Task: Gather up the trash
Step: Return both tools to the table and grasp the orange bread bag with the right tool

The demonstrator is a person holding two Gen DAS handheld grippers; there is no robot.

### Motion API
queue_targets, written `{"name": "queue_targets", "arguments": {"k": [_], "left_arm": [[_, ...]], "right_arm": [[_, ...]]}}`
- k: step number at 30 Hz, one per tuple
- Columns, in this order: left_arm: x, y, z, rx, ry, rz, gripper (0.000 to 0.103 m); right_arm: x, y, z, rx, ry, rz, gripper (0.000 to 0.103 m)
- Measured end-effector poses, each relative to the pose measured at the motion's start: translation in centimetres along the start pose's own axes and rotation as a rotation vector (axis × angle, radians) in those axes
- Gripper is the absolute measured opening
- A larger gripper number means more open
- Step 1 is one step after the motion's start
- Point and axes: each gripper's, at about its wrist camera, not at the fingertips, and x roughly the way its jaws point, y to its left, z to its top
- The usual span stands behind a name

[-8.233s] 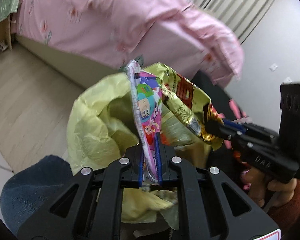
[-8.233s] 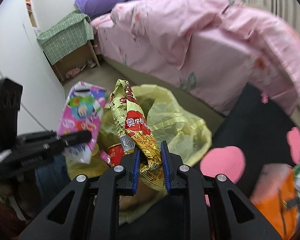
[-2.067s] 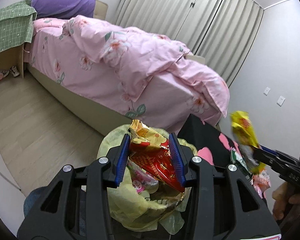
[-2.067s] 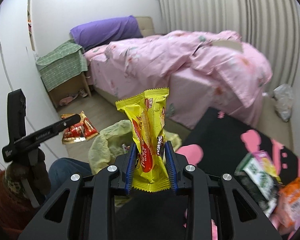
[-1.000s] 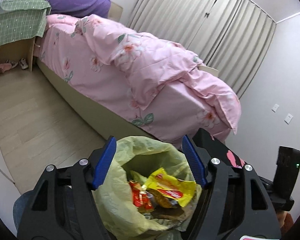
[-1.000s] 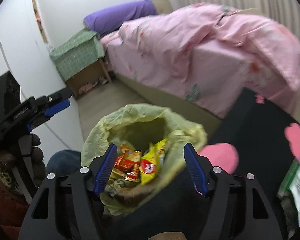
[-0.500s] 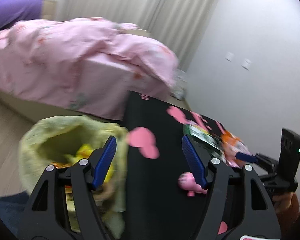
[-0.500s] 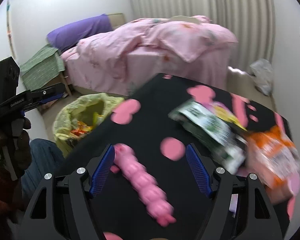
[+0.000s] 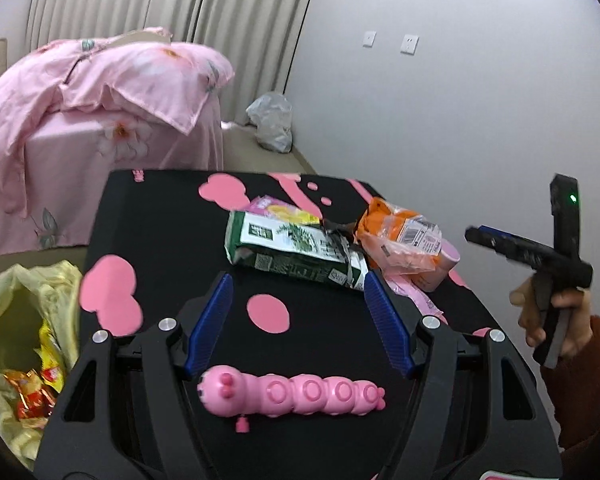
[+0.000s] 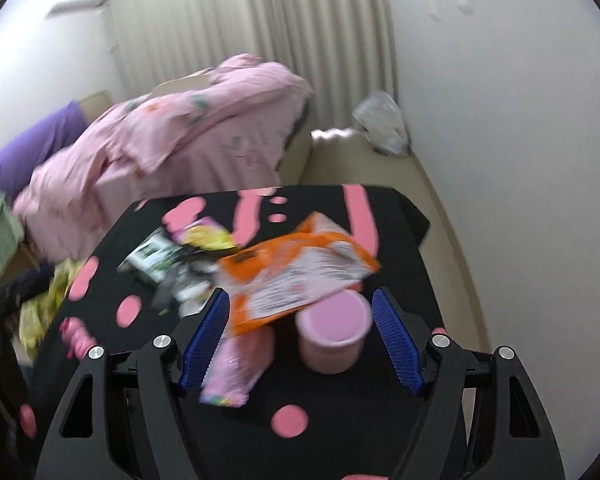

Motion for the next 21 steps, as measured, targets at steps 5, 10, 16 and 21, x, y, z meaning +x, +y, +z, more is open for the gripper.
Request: {"name": "queue_targets", "arguments": {"k": [5, 10, 16, 21], "left_arm": [[0.5, 1.0, -0.6, -0.037, 0.030, 0.018, 0.064], [-0.8, 2.9, -1.1, -0.091, 0.013, 0.053, 0.064], [-2.0, 4.5, -1.7, -0.152, -0.005, 0.067, 0.064], [-2.6, 5.5, -2.3, -0.186, -0.011, 0.065, 0.064]], "right_arm": [[4.9, -2.6, 1.3, 0.116, 0.096, 0.061, 0.070], [7.8, -0.4, 2.1, -0.016, 0.158, -0.002, 0.048], [4.6, 3.6, 2.7, -0.161, 0.066, 0.036, 0.013], [-0.1, 7.4, 2.4, -0.217, 0.000, 0.173, 0.010]]}}
